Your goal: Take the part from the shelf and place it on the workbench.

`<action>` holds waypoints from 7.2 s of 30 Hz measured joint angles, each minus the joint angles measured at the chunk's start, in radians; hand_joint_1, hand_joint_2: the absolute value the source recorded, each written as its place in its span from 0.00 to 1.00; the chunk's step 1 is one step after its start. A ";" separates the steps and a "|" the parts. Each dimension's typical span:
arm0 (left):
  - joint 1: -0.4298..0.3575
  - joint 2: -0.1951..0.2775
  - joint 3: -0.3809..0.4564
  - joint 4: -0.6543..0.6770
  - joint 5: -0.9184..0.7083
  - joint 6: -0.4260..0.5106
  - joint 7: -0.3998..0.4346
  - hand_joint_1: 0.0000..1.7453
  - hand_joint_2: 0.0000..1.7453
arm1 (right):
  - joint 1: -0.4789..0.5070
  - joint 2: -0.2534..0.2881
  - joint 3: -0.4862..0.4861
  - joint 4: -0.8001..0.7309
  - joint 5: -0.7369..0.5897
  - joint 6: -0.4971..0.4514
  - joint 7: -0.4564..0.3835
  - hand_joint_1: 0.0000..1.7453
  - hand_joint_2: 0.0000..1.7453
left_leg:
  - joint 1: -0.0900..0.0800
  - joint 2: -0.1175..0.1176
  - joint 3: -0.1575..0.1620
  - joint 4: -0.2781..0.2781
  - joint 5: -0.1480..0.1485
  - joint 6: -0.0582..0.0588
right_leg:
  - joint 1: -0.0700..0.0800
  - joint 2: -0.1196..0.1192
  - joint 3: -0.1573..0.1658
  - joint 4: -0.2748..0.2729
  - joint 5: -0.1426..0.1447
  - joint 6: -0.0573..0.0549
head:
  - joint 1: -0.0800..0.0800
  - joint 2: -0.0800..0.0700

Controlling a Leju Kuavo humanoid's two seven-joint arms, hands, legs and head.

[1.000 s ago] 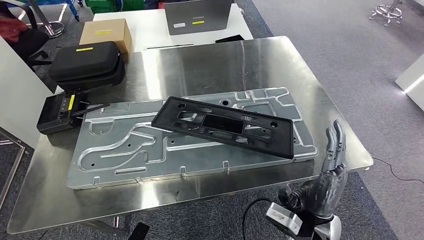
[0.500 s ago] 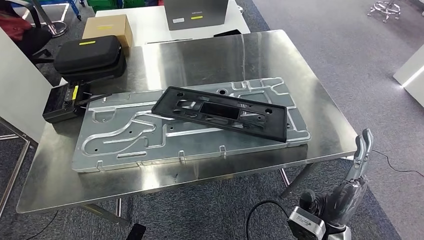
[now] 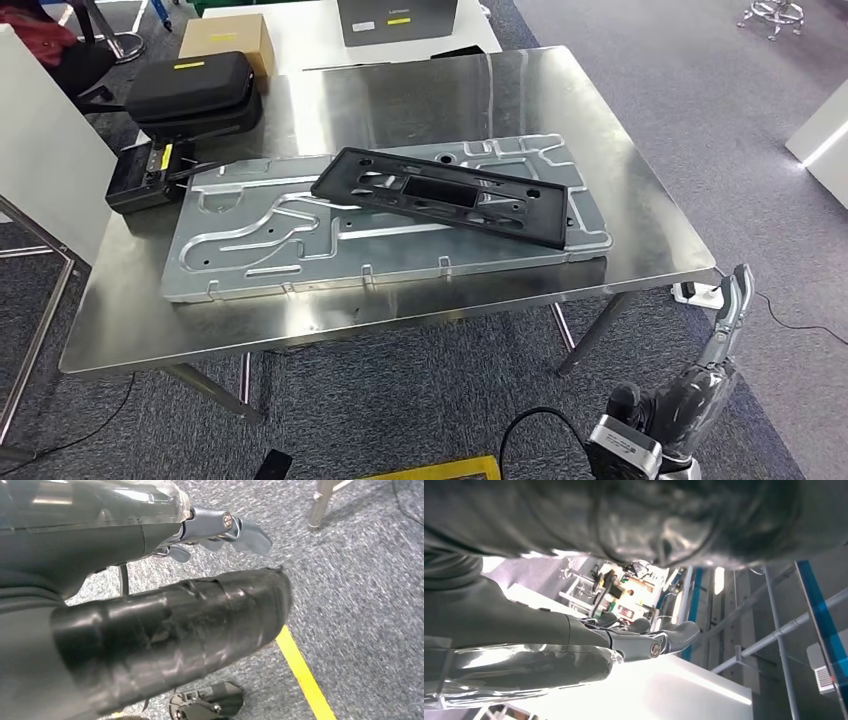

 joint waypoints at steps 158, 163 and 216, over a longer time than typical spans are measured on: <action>0.022 -0.002 0.083 0.000 0.048 0.009 -0.031 0.00 0.00 | 0.126 -0.016 -0.235 0.098 -0.226 0.021 0.040 0.00 0.00 | 0.008 -0.006 -0.038 0.000 0.024 0.026 | -0.008 0.039 -0.001 0.068 -0.101 0.026 | 0.000 0.000; 0.027 -0.003 0.086 0.000 0.048 0.009 -0.031 0.00 0.00 | 0.133 -0.010 -0.271 0.121 -0.232 0.026 0.034 0.00 0.00 | 0.007 0.046 -0.059 0.008 0.033 0.034 | -0.012 0.013 -0.063 0.240 -0.171 0.042 | 0.001 0.000; 0.028 -0.005 0.136 0.000 0.042 0.021 -0.009 0.00 0.00 | -0.207 0.091 -1.221 1.566 -0.154 0.177 0.338 0.00 0.00 | -0.001 -0.060 -0.036 0.012 0.013 0.026 | -0.010 0.136 0.028 -0.009 -0.037 0.010 | 0.000 0.000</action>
